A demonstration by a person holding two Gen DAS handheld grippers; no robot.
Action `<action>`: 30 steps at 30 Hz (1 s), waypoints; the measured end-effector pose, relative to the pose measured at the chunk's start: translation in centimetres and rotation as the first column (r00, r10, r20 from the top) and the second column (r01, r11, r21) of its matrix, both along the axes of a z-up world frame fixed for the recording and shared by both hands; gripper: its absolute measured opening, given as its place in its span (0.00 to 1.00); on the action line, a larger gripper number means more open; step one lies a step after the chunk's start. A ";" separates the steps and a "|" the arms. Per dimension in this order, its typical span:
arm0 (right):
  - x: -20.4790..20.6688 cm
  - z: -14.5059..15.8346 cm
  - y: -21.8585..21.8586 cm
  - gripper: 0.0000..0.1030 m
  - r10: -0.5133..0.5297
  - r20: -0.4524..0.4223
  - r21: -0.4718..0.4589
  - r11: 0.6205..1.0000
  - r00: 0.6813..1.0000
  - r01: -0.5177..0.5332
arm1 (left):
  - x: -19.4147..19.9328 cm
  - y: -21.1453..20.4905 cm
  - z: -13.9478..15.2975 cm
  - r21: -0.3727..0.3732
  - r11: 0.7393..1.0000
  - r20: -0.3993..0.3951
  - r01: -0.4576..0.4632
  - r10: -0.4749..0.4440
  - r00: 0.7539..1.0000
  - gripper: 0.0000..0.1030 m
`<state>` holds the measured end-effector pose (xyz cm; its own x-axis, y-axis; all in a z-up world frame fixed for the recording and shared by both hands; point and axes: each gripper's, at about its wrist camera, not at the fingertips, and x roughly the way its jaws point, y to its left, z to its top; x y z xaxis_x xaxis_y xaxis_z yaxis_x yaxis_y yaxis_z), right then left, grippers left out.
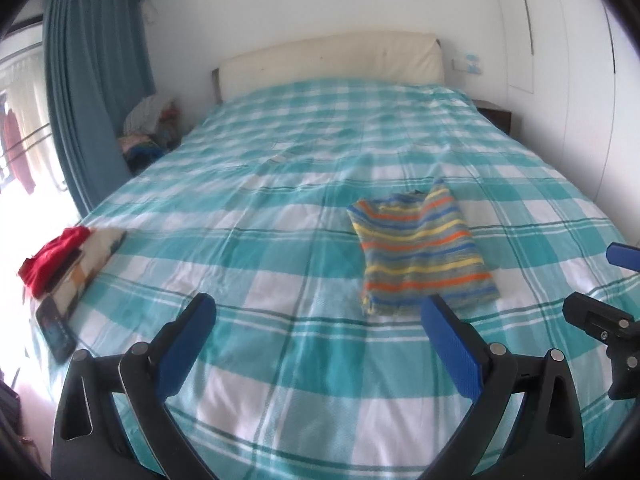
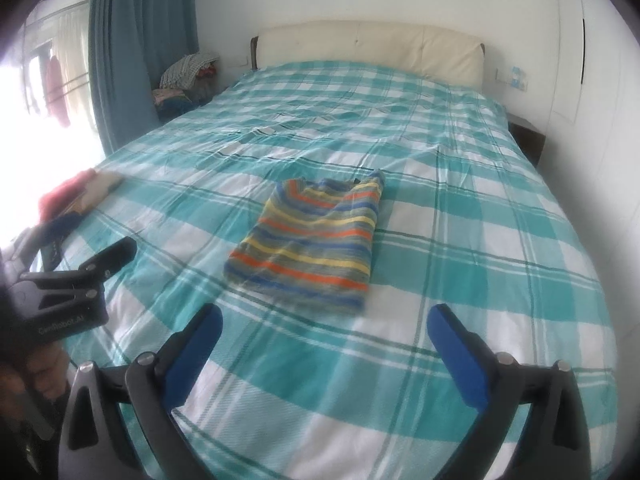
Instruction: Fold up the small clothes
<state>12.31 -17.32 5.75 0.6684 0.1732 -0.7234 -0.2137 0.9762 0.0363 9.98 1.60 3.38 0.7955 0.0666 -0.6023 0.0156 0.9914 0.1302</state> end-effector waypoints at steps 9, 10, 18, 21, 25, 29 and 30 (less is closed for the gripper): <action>-3.4 1.3 0.7 0.99 -0.007 -0.017 0.036 0.999 1.000 0.007 | -3.0 0.4 0.4 -0.014 0.999 -0.043 -0.047 0.047 0.998 1.00; -3.7 1.4 0.7 0.99 -0.005 -0.018 0.035 0.999 1.000 0.006 | -3.1 0.4 0.4 -0.013 0.999 -0.047 -0.050 0.049 0.998 1.00; -4.8 2.4 1.2 1.00 0.000 -0.016 0.012 1.000 1.000 0.000 | -3.9 0.1 0.5 -0.014 0.999 -0.065 -0.040 0.039 0.997 1.00; -4.9 2.7 1.4 1.00 0.003 -0.014 -0.004 1.000 1.000 -0.003 | -4.2 0.0 0.7 -0.001 0.999 -0.053 -0.049 0.049 0.997 1.00; -5.0 2.8 1.7 1.00 0.007 -0.015 -0.017 1.000 1.000 -0.007 | -4.4 0.0 0.9 0.003 0.999 -0.051 -0.049 0.049 0.998 1.00; -5.1 2.9 1.8 1.00 0.009 -0.011 -0.024 1.000 1.000 -0.010 | -4.7 -0.1 1.3 0.008 0.999 -0.049 -0.043 0.044 0.998 1.00; -5.1 3.0 1.9 1.00 0.012 -0.011 -0.027 1.000 1.000 -0.012 | -4.8 -0.2 1.4 0.009 0.999 -0.049 -0.044 0.044 0.998 1.00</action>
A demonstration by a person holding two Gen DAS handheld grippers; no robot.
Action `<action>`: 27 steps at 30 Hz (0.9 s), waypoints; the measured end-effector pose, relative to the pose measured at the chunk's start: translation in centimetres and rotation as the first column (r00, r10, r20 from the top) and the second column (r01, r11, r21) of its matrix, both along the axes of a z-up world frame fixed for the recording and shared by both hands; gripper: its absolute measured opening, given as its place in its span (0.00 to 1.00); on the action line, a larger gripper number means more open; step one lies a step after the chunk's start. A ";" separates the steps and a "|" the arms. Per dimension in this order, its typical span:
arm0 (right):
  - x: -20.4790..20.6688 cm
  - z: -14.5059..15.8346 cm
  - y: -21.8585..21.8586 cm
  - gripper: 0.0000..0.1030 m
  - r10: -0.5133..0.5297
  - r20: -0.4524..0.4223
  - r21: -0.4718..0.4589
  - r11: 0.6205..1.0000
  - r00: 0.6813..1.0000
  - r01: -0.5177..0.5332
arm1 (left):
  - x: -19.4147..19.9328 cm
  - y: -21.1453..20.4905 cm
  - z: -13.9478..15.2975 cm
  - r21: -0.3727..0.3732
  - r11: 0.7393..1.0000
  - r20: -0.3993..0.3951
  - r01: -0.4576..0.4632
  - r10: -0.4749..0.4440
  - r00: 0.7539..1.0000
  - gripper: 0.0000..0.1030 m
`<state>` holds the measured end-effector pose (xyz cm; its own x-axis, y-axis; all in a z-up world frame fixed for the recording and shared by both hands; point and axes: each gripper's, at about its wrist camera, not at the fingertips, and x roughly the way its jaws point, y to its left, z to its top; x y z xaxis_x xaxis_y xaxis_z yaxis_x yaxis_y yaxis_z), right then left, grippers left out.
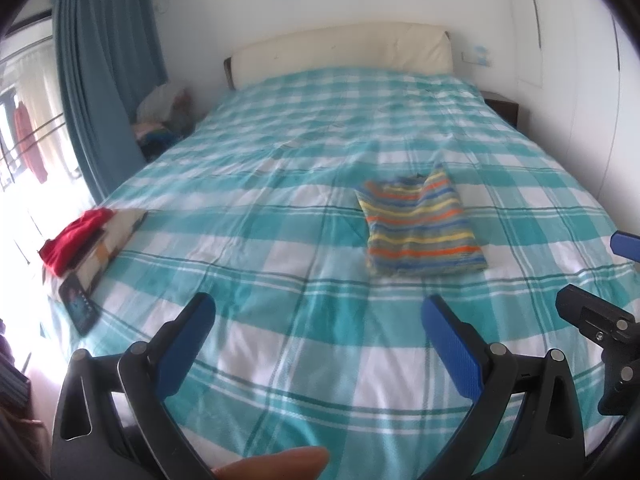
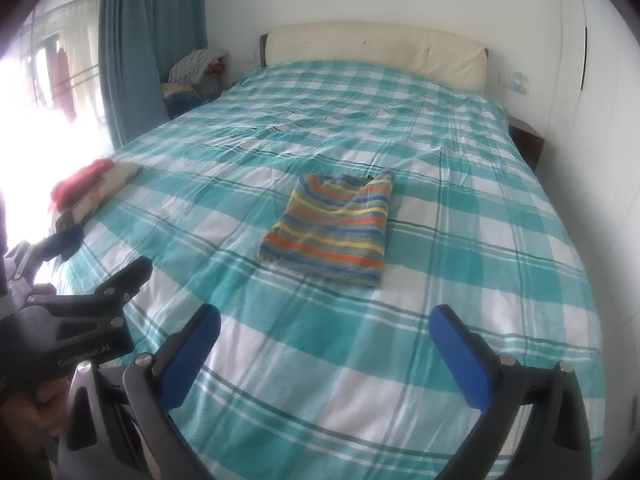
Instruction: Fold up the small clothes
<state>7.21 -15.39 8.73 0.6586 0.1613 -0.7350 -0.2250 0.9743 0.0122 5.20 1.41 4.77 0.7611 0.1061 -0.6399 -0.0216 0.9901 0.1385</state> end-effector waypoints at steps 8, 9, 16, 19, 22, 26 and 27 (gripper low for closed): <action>-0.7 1.4 0.1 1.00 -0.040 0.014 -0.021 0.999 0.999 0.040 | -0.7 0.0 1.6 -0.047 0.999 0.002 0.021 -0.021 1.000 1.00; -0.9 1.6 0.0 1.00 -0.045 0.019 -0.028 0.999 0.999 0.045 | -0.8 -0.2 1.7 -0.048 0.999 0.005 0.023 -0.023 1.000 1.00; -1.7 2.9 0.0 0.99 -0.067 0.065 -0.092 0.993 0.996 0.073 | -0.6 -0.5 2.1 -0.052 0.998 -0.002 0.025 -0.026 1.000 1.00; -1.9 3.3 -0.1 1.00 -0.071 0.082 -0.109 0.991 0.994 0.080 | -0.4 -0.6 2.2 -0.059 0.998 -0.009 0.021 -0.021 1.000 1.00; -2.0 3.5 -0.1 1.00 -0.075 0.087 -0.119 0.989 0.993 0.085 | -0.3 -0.6 2.3 -0.061 0.998 -0.012 0.012 -0.013 1.000 1.00; -2.1 3.7 -0.2 0.99 -0.086 0.093 -0.126 0.987 0.992 0.098 | -0.3 -0.6 2.3 -0.061 0.998 -0.013 0.013 -0.013 1.000 1.00; -2.1 3.7 -0.2 0.99 -0.090 0.094 -0.126 0.987 0.992 0.101 | -0.3 -0.6 2.4 -0.063 0.998 -0.012 0.014 -0.015 1.000 1.00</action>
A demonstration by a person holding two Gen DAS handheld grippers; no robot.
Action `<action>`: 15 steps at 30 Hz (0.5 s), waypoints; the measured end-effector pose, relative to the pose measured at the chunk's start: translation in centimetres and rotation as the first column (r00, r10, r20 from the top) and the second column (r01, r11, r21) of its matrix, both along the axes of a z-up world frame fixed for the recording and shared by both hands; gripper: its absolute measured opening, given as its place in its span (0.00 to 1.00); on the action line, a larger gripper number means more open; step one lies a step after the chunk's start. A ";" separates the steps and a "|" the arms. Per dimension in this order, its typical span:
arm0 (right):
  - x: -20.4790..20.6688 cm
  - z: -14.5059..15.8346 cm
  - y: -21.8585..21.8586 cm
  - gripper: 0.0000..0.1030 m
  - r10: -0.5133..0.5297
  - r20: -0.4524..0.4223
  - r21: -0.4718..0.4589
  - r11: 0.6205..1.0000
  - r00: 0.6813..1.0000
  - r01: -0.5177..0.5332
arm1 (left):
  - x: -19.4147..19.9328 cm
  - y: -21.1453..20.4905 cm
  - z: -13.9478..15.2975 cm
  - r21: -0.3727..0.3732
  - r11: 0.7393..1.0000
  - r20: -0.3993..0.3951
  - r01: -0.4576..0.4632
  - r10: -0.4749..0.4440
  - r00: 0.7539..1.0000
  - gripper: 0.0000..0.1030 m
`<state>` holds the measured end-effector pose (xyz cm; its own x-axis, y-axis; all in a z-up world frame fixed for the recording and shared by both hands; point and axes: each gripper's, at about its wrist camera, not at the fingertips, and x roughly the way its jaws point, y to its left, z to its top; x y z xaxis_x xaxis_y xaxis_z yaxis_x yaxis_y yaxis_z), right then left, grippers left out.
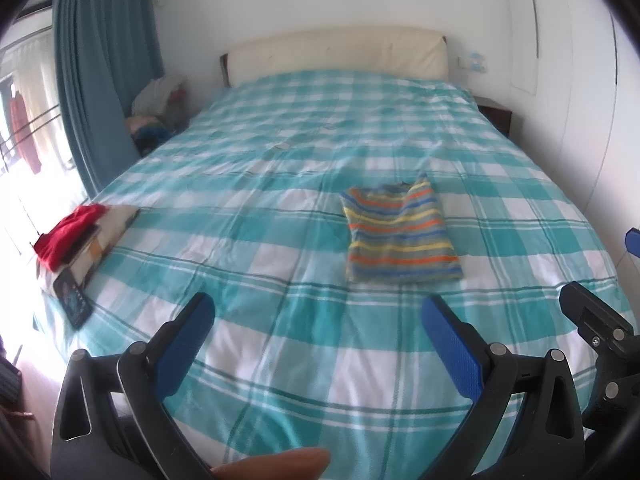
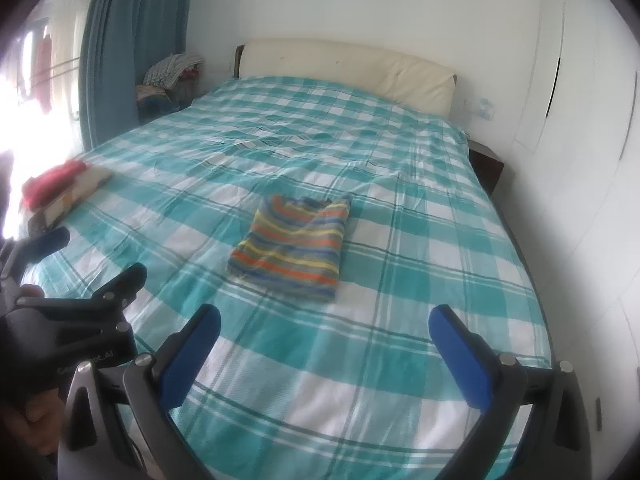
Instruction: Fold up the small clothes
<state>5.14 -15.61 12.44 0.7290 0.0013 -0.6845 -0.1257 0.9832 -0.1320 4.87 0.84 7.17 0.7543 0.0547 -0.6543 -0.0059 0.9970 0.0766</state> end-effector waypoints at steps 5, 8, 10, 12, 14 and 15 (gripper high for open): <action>0.0 0.1 0.0 0.99 -0.009 0.000 0.000 1.000 1.000 0.009 | 0.0 -0.3 0.0 0.010 1.000 0.002 0.004 -0.004 1.000 1.00; 0.0 0.1 -0.1 0.99 -0.010 0.002 -0.006 1.000 1.000 0.010 | 0.0 -0.4 -0.1 0.000 1.000 -0.010 0.005 -0.005 1.000 1.00; 0.0 0.0 -0.1 0.99 -0.010 0.002 -0.007 1.000 1.000 0.010 | 0.0 -0.3 -0.2 0.001 1.000 -0.012 -0.002 0.002 1.000 1.00; 0.0 0.0 -0.2 1.00 -0.010 0.002 -0.005 1.000 1.000 0.010 | 0.1 -0.1 -0.2 -0.001 1.000 -0.017 -0.008 0.008 1.000 1.00; 0.0 0.0 -0.2 0.99 -0.009 0.000 -0.005 1.000 1.000 0.009 | 0.2 -0.1 -0.2 -0.002 1.000 -0.017 -0.006 0.006 1.000 1.00; 0.0 0.0 -0.1 1.00 -0.010 0.002 -0.007 1.000 1.000 0.010 | 0.2 -0.1 -0.2 0.000 1.000 -0.016 -0.007 0.007 1.000 1.00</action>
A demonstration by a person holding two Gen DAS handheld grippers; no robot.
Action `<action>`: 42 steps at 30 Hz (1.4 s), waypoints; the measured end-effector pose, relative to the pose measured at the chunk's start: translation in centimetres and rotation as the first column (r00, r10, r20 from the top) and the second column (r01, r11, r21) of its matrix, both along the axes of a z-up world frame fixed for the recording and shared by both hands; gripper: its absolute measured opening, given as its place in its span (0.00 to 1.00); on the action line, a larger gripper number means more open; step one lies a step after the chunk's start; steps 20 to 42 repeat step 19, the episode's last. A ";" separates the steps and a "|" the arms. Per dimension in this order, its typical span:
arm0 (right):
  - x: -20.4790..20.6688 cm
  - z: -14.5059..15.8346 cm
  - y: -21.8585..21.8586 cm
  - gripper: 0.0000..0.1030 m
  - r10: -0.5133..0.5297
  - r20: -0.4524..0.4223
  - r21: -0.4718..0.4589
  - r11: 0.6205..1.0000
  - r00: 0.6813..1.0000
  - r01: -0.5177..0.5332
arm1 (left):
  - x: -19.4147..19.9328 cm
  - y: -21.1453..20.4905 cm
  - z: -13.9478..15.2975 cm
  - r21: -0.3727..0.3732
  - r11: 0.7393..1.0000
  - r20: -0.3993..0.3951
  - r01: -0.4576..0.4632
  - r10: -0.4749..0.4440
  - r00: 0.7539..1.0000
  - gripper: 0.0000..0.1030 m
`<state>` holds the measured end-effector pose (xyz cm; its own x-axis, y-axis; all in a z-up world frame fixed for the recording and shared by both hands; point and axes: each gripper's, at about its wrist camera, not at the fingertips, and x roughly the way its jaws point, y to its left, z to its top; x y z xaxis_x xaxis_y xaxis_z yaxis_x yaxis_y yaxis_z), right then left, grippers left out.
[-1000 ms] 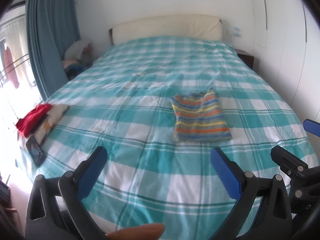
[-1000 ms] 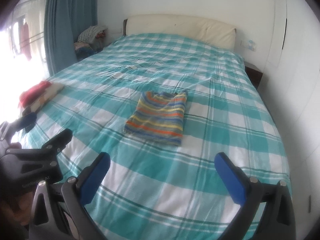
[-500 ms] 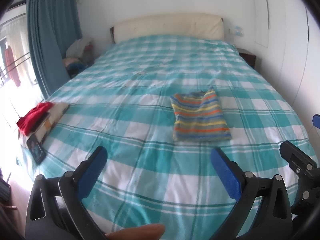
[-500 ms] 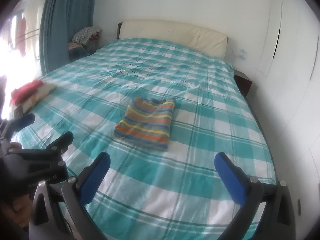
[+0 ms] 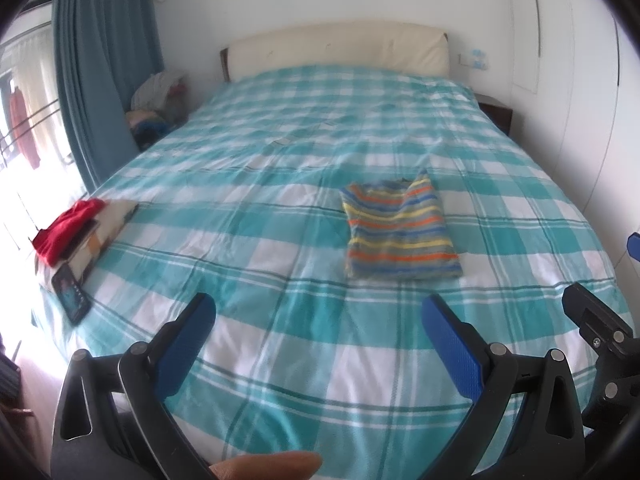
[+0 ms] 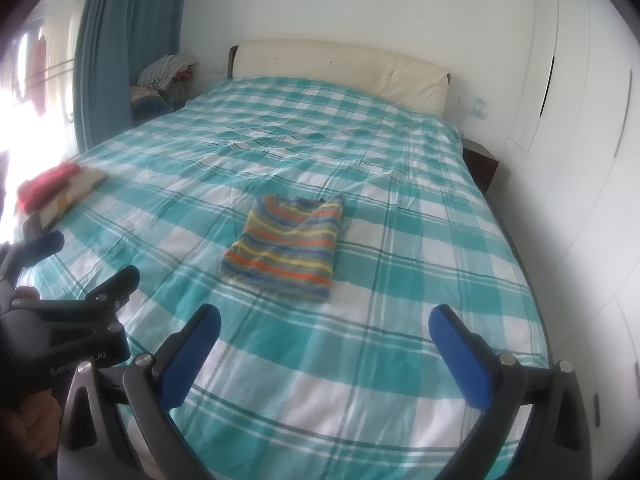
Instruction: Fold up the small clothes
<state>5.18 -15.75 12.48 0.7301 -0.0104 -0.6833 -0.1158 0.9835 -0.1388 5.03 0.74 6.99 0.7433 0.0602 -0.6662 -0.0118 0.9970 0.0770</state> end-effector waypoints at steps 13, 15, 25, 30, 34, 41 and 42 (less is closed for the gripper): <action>0.0 -0.2 -0.2 1.00 -0.003 -0.002 0.001 1.000 1.000 0.003 | -0.1 -0.4 -0.2 -0.004 1.000 0.005 0.019 -0.019 1.000 1.00; 0.0 -0.2 -0.2 1.00 -0.002 -0.002 0.003 1.000 1.000 0.002 | 0.0 -0.3 -0.2 -0.006 1.000 0.005 0.017 -0.017 1.000 1.00; 0.0 -0.2 -0.2 1.00 -0.003 -0.002 0.003 1.000 1.000 0.003 | -0.4 -0.4 -0.2 -0.002 1.000 0.014 0.014 -0.014 1.000 1.00; 0.0 -0.2 -0.2 1.00 -0.003 -0.002 0.003 1.000 1.000 0.003 | -0.4 -0.4 -0.2 -0.002 1.000 0.014 0.014 -0.014 1.000 1.00; 0.0 -0.2 -0.2 1.00 -0.003 -0.002 0.003 1.000 1.000 0.003 | -0.4 -0.4 -0.2 -0.002 1.000 0.014 0.014 -0.014 1.000 1.00; 0.0 -0.2 -0.2 1.00 -0.003 -0.002 0.003 1.000 1.000 0.003 | -0.4 -0.4 -0.2 -0.002 1.000 0.014 0.014 -0.014 1.000 1.00; 0.0 -0.2 -0.2 1.00 -0.003 -0.002 0.003 1.000 1.000 0.003 | -0.4 -0.4 -0.2 -0.002 1.000 0.014 0.014 -0.014 1.000 1.00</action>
